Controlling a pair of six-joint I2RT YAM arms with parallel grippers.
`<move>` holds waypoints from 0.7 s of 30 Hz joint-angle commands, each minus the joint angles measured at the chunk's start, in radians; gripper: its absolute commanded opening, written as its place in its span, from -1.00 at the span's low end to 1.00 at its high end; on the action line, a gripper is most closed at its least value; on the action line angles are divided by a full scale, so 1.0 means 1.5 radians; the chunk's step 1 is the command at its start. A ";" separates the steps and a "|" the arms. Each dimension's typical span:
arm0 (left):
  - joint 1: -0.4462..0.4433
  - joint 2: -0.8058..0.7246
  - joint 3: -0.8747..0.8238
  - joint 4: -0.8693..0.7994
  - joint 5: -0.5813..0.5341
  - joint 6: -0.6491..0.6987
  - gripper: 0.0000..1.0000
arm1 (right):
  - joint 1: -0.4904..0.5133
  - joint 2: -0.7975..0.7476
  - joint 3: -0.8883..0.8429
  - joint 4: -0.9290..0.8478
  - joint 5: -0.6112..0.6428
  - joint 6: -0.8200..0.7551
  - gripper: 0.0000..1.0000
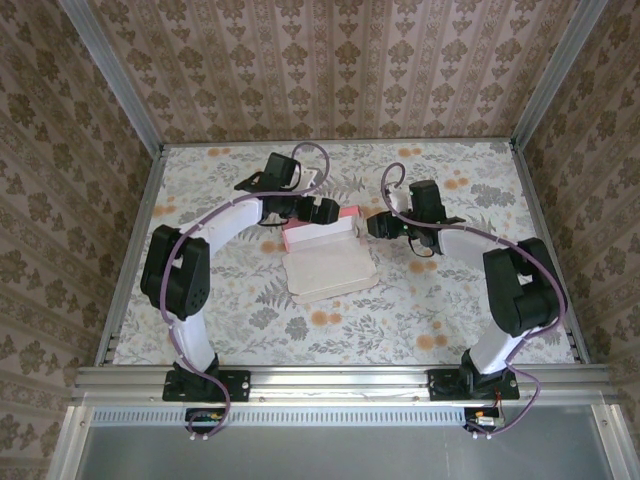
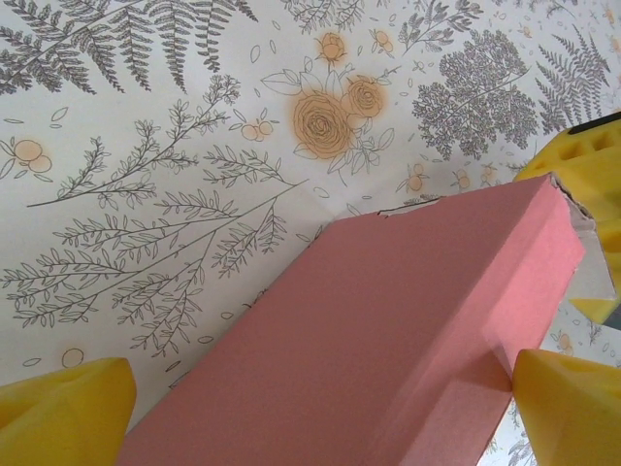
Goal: Fold the paper box
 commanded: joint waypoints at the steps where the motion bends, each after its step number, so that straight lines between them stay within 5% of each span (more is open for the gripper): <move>1: 0.009 0.014 0.031 -0.029 0.027 0.001 0.99 | 0.003 0.022 0.000 0.048 -0.021 -0.023 -0.17; 21: 0.013 0.102 0.161 -0.069 0.094 0.009 1.00 | 0.034 0.055 0.048 0.034 -0.027 -0.043 -0.20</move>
